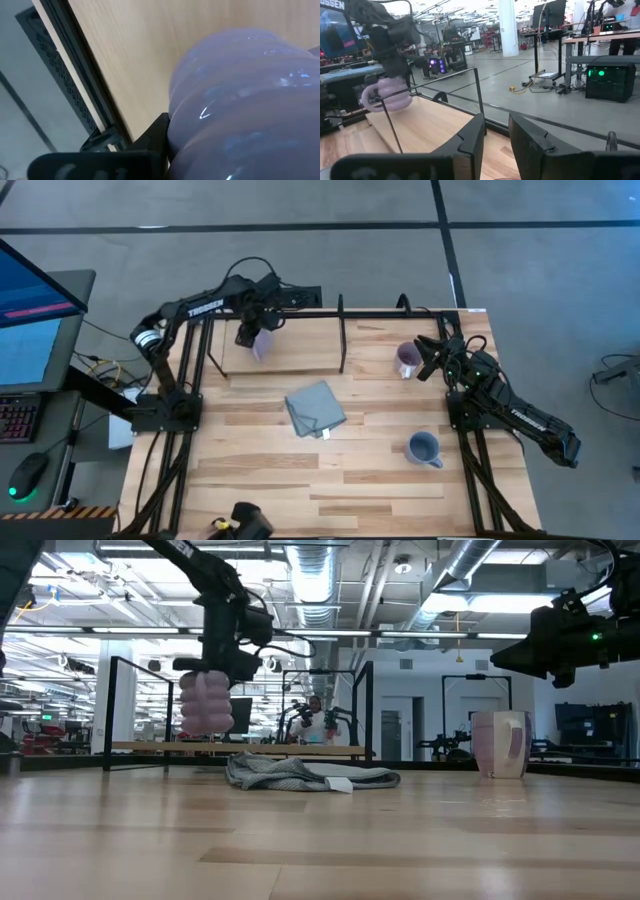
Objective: Stack small to large cups/mugs on shelf
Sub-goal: Put the violet mug on the shelf
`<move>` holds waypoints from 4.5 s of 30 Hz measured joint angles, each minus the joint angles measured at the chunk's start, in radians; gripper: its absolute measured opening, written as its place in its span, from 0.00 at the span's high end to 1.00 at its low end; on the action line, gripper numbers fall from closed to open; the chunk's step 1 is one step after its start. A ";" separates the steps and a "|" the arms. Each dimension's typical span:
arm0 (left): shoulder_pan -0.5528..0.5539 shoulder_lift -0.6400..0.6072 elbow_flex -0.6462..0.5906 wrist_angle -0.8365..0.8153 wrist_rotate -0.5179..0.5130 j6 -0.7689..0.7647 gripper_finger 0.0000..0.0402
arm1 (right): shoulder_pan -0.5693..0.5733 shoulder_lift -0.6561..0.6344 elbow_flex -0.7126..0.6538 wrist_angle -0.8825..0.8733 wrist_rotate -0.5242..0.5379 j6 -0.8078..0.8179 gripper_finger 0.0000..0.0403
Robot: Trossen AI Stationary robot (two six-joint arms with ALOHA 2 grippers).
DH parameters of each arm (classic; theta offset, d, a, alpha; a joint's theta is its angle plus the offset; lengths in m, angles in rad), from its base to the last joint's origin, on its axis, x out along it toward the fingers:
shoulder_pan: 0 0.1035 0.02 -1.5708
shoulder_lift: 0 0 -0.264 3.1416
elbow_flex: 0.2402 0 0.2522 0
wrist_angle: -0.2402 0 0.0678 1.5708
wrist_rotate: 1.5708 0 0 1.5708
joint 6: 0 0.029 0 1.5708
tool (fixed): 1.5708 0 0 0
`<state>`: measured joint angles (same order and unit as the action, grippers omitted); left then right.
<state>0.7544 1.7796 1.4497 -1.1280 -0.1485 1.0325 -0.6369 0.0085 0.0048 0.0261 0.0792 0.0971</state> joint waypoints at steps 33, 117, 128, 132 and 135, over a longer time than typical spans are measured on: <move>-0.003 0.054 0.004 0.004 -0.095 0.058 0.83 | 0.000 0.000 0.000 0.000 -0.002 -0.002 0.72; -0.010 0.054 0.194 -0.214 -0.040 -0.132 0.60 | 0.000 0.129 0.000 0.000 0.000 -0.018 0.72; -0.010 0.053 0.298 -0.301 -0.050 -0.179 0.60 | 0.000 0.176 0.000 0.002 0.001 0.000 0.72; -0.010 0.053 0.352 -0.318 -0.071 -0.187 0.60 | 0.000 0.176 0.000 0.005 0.001 0.000 0.72; -0.014 0.053 0.387 -0.321 -0.071 -0.224 0.60 | 0.000 0.176 0.000 0.005 0.001 0.001 0.72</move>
<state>0.7403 1.8328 1.8363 -1.4487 -0.2198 0.8089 -0.6369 0.1841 0.0048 0.0310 0.0799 0.0978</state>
